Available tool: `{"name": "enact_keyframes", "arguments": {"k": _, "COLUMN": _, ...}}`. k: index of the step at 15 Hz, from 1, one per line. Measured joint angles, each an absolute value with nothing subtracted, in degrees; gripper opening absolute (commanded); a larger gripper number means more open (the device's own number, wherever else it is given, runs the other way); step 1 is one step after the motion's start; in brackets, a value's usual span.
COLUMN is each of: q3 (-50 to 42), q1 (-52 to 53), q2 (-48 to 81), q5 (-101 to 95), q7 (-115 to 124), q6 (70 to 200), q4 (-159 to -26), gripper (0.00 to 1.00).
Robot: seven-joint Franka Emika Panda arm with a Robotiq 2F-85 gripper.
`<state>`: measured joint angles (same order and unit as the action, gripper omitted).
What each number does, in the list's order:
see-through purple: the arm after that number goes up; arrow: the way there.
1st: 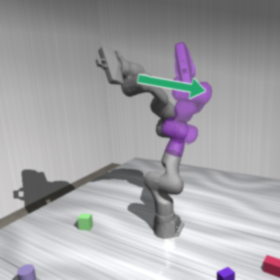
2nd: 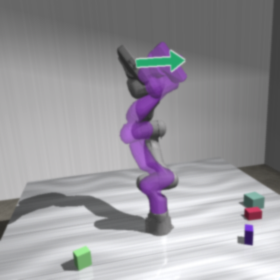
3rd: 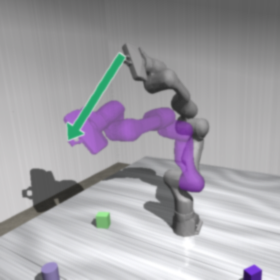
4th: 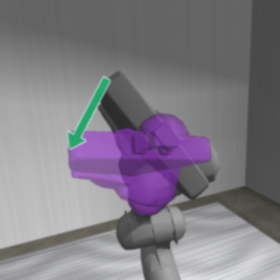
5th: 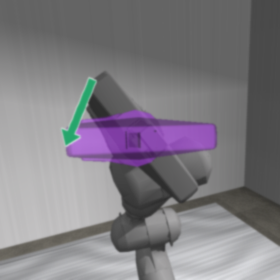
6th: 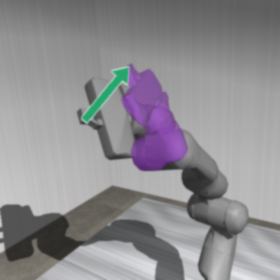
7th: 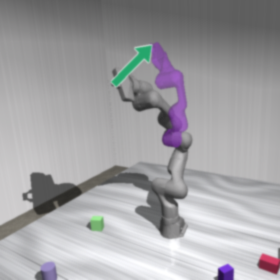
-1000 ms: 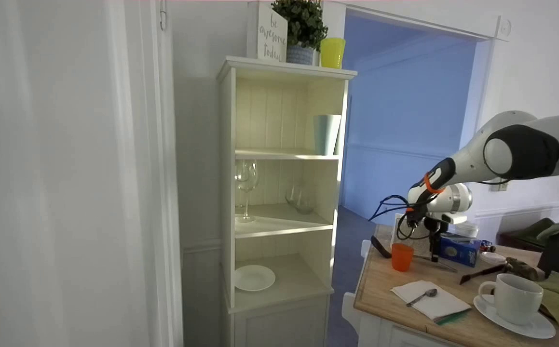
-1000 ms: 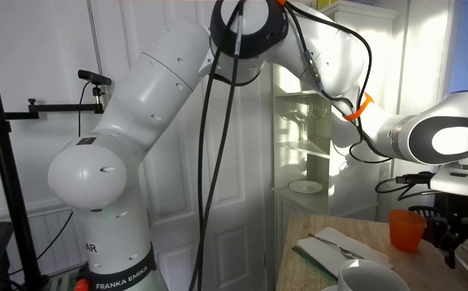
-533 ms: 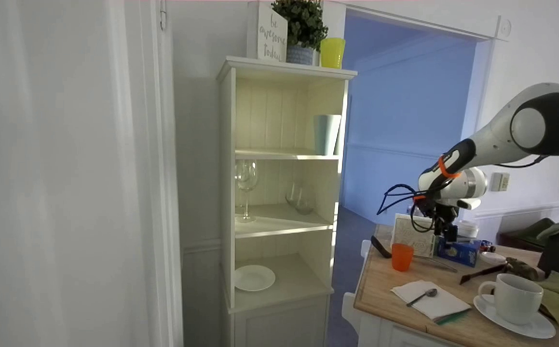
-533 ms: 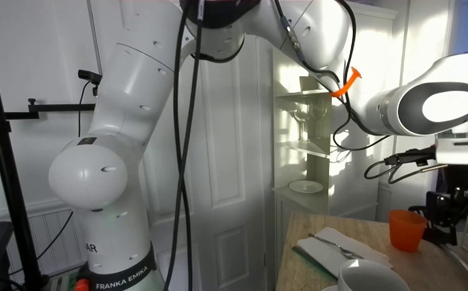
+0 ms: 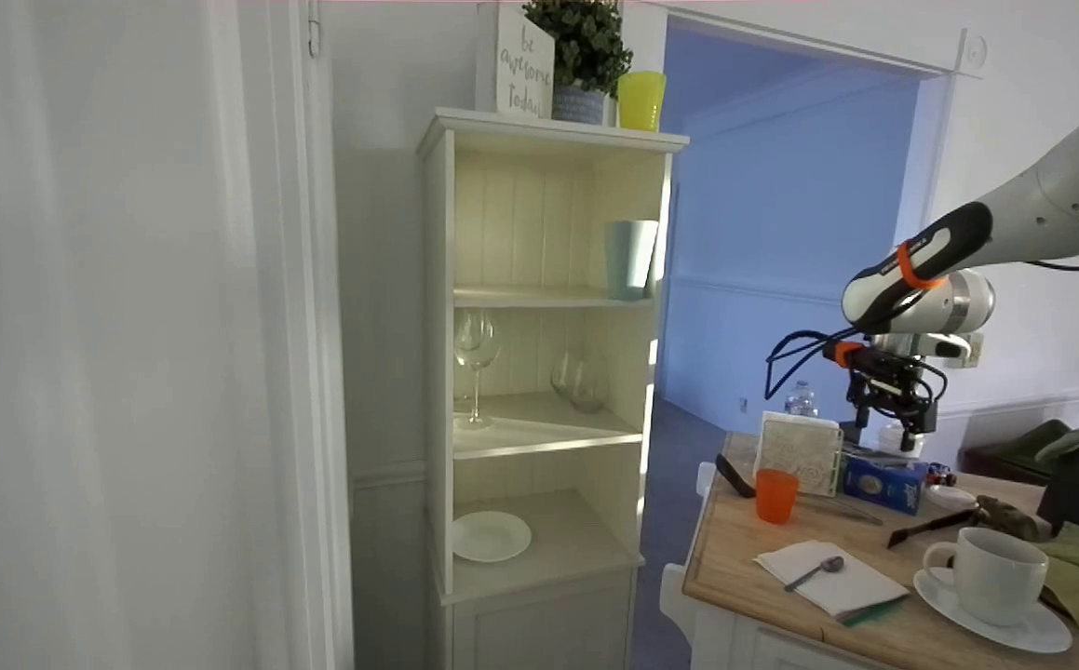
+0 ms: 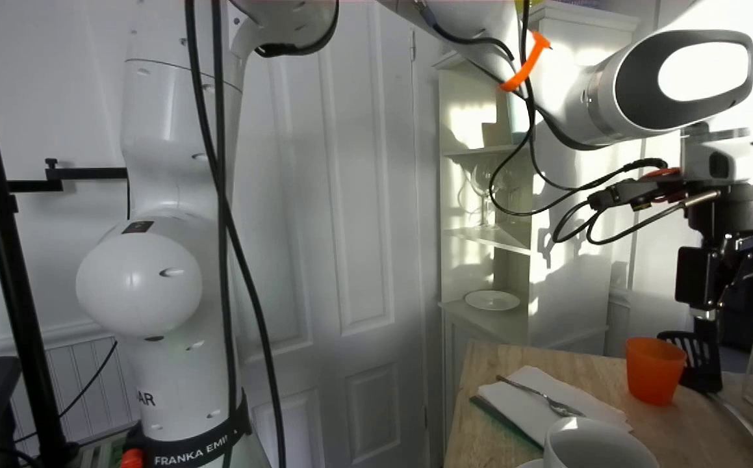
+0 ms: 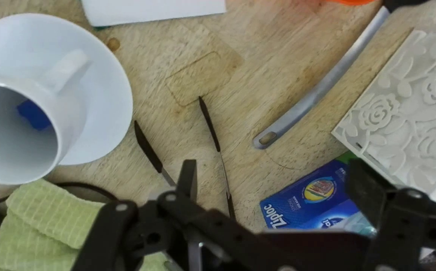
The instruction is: Move the spatula to the left
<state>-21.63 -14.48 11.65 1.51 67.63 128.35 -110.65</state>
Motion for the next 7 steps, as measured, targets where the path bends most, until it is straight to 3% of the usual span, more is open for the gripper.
{"name": "enact_keyframes", "arguments": {"k": 7, "q3": -21.6, "q1": -14.9, "q2": 8.4, "q5": -0.4, "q7": 52.0, "q6": 125.8, "q4": -112.5, "gripper": 1.0}}
